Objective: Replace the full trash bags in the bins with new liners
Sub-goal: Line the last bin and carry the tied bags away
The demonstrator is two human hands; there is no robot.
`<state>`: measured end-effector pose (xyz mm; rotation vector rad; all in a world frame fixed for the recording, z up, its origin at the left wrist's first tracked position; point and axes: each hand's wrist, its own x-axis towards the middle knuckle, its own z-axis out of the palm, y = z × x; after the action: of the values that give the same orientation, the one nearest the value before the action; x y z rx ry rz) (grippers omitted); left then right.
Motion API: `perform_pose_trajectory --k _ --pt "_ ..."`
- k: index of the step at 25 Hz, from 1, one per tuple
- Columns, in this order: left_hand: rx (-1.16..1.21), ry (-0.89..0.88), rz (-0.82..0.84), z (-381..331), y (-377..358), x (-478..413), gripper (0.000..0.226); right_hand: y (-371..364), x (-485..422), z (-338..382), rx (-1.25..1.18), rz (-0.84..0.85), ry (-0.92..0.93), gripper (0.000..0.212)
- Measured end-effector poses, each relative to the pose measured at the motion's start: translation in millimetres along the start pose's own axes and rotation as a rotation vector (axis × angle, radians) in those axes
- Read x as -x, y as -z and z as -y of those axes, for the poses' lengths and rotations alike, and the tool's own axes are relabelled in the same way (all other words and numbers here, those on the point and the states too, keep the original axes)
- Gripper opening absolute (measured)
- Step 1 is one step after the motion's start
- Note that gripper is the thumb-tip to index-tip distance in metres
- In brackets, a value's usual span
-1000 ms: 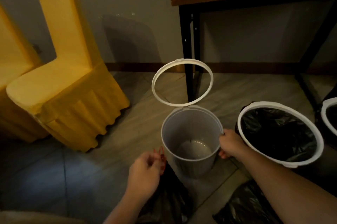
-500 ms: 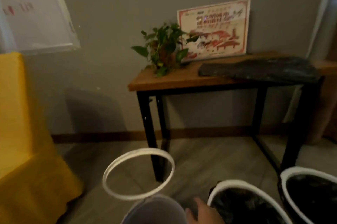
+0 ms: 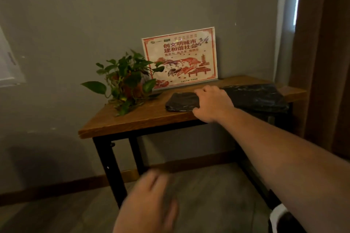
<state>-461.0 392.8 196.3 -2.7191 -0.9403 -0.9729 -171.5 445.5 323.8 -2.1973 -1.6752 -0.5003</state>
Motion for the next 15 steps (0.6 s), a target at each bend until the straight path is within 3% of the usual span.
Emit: perform_pose_trajectory --k 2,4,7,10,12,15 --pt "-0.257 0.091 0.046 16 7 -70 0.073 -9 -8 -9 0.017 0.202 -0.002 0.084" --pt "-0.38 0.257 0.163 33 14 -140 0.086 -20 -9 -17 0.007 0.26 0.013 0.086" --pt "-0.445 0.27 0.318 54 -10 -171 0.075 -38 -7 -29 0.011 0.175 0.067 0.067" --pt "-0.424 0.243 0.231 67 -30 -174 0.063 -47 -4 -38 -0.069 0.087 0.069 0.05" --pt "-0.437 0.264 0.178 65 -32 -179 0.069 -48 -1 -39 -0.101 0.052 0.065 0.044" --pt "-0.385 0.24 0.25 55 -22 -177 0.079 -41 14 -20 -0.091 -0.023 0.162 0.038"
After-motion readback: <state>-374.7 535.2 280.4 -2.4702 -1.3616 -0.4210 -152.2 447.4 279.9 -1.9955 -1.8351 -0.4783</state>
